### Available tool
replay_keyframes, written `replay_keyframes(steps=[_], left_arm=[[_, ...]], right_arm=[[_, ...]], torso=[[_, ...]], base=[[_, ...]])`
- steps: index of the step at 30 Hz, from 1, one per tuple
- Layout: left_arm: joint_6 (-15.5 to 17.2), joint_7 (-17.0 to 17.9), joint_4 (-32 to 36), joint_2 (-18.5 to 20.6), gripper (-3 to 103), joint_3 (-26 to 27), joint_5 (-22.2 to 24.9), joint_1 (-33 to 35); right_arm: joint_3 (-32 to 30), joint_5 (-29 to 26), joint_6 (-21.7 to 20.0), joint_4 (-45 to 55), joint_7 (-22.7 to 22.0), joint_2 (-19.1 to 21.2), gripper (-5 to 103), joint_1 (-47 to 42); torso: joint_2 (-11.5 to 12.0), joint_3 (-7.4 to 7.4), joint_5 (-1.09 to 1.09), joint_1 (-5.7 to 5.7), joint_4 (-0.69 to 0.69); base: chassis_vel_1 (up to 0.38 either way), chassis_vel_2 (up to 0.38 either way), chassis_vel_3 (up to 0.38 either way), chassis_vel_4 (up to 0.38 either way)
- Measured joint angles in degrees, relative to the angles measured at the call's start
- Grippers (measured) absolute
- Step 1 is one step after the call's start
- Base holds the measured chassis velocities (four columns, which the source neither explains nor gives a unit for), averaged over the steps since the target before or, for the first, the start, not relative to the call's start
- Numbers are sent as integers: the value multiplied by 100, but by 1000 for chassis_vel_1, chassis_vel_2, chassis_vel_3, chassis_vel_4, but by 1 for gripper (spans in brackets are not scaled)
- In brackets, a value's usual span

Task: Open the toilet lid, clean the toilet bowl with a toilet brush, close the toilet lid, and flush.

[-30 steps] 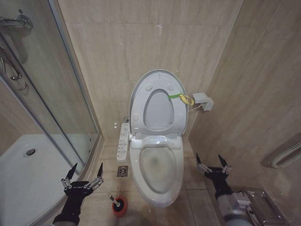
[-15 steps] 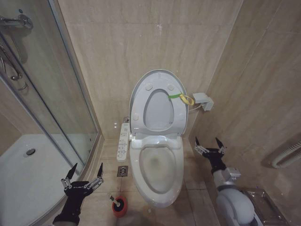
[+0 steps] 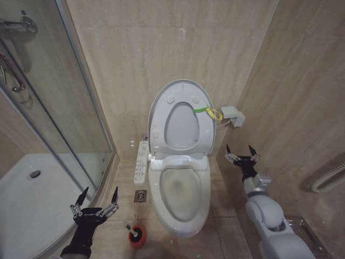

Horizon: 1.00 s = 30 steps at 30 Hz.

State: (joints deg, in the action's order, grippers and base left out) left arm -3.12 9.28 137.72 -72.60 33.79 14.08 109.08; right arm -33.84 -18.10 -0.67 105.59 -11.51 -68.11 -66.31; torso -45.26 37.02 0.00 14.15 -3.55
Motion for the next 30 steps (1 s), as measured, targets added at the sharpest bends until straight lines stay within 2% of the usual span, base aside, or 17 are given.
replay_keyframes(steps=[13, 24, 30], left_arm=[[0, 0, 0, 0, 100, 0, 0, 0], [0, 1, 0, 0, 100, 0, 0, 0], [0, 0, 0, 0, 100, 0, 0, 0]], right_arm=[[340, -56, -7, -970, -47, 228, 100, 1377], [821, 3, 153, -1790, -102, 153, 100, 2635], [923, 72, 250, -2116, -55, 108, 100, 3012]], torso=[[0, 0, 0, 0, 0], [0, 0, -1, 0, 2], [0, 0, -1, 0, -1]], base=[[0, 0, 0, 0], [0, 0, 0, 0], [0, 0, 0, 0]])
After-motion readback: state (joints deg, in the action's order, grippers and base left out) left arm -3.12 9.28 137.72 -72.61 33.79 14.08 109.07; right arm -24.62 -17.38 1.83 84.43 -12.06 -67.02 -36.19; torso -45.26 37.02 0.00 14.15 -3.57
